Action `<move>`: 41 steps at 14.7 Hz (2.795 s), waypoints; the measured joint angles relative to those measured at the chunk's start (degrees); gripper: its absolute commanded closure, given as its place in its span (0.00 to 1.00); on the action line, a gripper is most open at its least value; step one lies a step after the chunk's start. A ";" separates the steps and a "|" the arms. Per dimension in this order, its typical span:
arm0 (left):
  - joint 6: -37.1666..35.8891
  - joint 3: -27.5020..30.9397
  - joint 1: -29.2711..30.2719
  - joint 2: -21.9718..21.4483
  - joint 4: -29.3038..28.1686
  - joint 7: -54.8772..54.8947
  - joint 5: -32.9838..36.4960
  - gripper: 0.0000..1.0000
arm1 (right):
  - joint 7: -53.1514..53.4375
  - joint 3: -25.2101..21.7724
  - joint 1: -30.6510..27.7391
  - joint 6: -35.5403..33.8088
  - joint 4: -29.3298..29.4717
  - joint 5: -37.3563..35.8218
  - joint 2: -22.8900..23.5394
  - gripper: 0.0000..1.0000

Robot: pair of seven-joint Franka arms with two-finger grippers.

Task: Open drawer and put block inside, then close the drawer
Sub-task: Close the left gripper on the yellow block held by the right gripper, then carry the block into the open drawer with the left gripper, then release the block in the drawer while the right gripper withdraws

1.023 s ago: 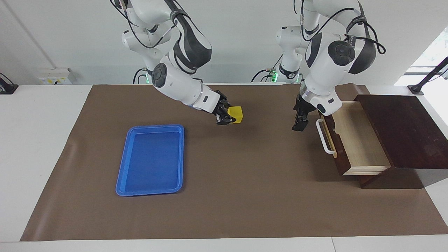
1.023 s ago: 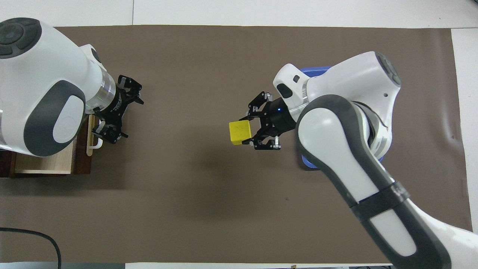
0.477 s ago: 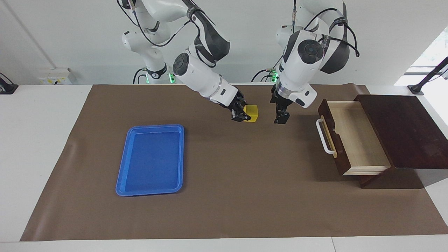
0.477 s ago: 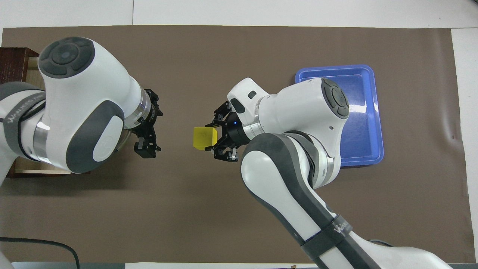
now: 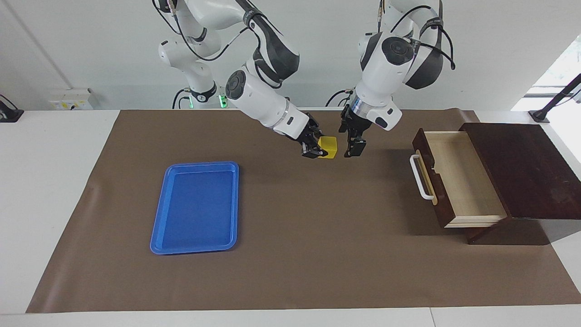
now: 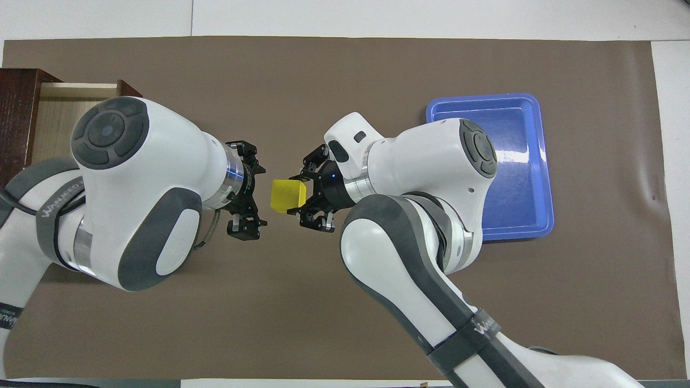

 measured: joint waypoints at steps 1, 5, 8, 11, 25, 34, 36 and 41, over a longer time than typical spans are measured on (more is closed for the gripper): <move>0.70 0.00 -0.52 -0.09 -0.60 0.00 0.00 0.00 | -0.01 0.00 0.00 0.11 0.00 0.03 0.00 1.00; 1.14 -0.01 -2.50 -0.32 -1.20 0.00 -0.01 0.00 | -0.84 0.02 0.00 0.27 0.00 0.03 0.00 1.00; 1.59 0.06 -3.27 -0.43 -1.26 0.00 0.00 0.26 | -0.98 0.14 0.08 0.21 -0.05 0.03 0.00 1.00; 2.67 0.49 -3.27 -0.46 -1.27 0.00 0.01 1.00 | -1.05 0.17 0.30 -0.64 -0.20 0.03 0.00 1.00; 2.08 1.02 -2.98 -0.78 -1.47 1.08 -0.03 1.00 | -1.51 -0.31 -0.04 -0.37 0.30 0.09 -0.07 0.00; -17.65 2.67 21.21 -6.50 7.82 25.43 4.38 1.00 | -1.73 -0.41 -0.82 -0.74 0.31 0.09 -0.08 0.00; -16.68 2.52 24.02 -6.52 6.66 29.79 7.19 1.00 | -3.78 -0.48 -2.82 -3.02 0.32 0.09 -0.08 0.00; -7.59 2.59 32.38 -8.07 -3.01 36.17 7.76 1.00 | -9.32 -0.70 -12.04 -11.69 0.34 0.09 -0.25 0.00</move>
